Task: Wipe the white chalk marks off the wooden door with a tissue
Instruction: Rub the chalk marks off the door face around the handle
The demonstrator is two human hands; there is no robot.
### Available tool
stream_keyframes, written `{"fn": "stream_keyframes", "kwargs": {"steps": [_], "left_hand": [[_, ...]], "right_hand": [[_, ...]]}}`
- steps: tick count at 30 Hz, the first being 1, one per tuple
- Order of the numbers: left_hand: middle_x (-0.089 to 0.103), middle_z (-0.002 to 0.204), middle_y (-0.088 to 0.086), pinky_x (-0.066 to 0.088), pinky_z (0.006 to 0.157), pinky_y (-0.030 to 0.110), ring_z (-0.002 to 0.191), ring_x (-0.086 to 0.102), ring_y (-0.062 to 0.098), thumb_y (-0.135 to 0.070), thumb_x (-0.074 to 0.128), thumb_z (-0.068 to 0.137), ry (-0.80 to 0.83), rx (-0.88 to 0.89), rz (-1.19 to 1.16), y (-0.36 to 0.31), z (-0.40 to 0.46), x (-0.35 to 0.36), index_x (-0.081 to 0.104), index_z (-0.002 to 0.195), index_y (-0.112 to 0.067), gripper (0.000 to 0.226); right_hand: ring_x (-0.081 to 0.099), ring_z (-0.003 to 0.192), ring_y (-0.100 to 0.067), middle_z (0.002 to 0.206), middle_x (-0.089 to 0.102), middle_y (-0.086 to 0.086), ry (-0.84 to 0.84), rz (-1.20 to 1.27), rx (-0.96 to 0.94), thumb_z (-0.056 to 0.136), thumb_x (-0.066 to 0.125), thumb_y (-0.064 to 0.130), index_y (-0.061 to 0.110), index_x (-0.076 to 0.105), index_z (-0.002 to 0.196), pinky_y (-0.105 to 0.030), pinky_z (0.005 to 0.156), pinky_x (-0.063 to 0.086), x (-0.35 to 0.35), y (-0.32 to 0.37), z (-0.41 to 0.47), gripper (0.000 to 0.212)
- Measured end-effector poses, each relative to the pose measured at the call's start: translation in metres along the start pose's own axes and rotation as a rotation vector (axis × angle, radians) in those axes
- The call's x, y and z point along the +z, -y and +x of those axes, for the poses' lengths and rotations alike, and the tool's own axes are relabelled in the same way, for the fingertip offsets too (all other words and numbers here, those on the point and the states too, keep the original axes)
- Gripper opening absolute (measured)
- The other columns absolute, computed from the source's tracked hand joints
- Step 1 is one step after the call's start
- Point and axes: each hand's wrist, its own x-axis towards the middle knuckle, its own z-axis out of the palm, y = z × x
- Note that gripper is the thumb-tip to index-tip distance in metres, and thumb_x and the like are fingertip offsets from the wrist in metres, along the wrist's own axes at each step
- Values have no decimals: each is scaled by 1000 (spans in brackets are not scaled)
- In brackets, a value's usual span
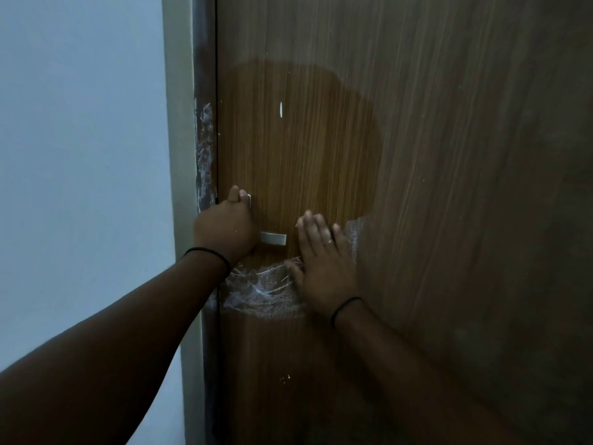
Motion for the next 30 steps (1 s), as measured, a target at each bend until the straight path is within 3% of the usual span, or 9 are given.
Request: {"fn": "stream_keyframes", "kwargs": {"steps": [4, 8, 16, 18, 22, 26, 30], "left_hand": [[37, 154, 12, 48, 65, 37, 93, 67, 34, -23, 43, 95, -6, -7, -15, 0, 0, -3, 38, 146, -8, 53], [30, 157, 14, 50, 68, 39, 96, 66, 35, -24, 54, 88, 40, 14, -9, -2, -1, -1, 31, 149, -6, 67], [37, 154, 12, 46, 61, 34, 91, 68, 33, -25, 43, 95, -22, 1, -37, 0, -1, 0, 37, 146, -8, 54], [38, 153, 13, 41, 58, 33, 88, 67, 32, -25, 45, 93, -11, 1, -26, 0, -1, 3, 35, 147, -8, 58], [40, 152, 13, 46, 59, 35, 87, 68, 31, -24, 40, 97, -18, -10, -44, -1, -2, 4, 36, 147, -9, 53], [42, 151, 12, 40, 57, 31, 88, 67, 30, -25, 39, 98, -23, -9, -51, 2, -1, 3, 35, 147, -11, 52], [40, 152, 11, 42, 58, 32, 90, 67, 30, -25, 36, 100, -30, 3, -37, 1, -2, 1, 35, 147, -10, 50]], "right_hand": [[-12, 150, -19, 164, -8, -3, 5, -19, 53, 102, 20, 55, 16, -1, 156, -45, 122, -5, 11, -17, -23, 70], [-11, 150, -19, 164, -9, -6, -78, -34, 188, 101, 18, 56, 14, -4, 155, -45, 122, -3, -5, -40, -4, 72], [-15, 150, -17, 163, -13, -3, 36, -49, 27, 100, 14, 58, 17, -4, 156, -45, 122, -2, 8, -31, -26, 71], [-12, 150, -17, 163, -10, -3, 8, -52, 67, 100, 11, 57, 18, -4, 156, -45, 122, -4, 3, -50, -28, 69], [-11, 150, -20, 163, -8, -7, -93, -42, 195, 101, 14, 56, 13, -2, 155, -44, 122, -5, -15, -56, -3, 72], [-17, 149, -19, 163, -15, -6, -19, 20, 131, 100, 12, 59, 14, -7, 155, -43, 122, -5, -3, -31, -11, 74], [-17, 149, -15, 163, -12, -2, 23, -29, 97, 101, 11, 57, 19, -8, 155, -43, 121, -8, 10, -51, -39, 69]]}}
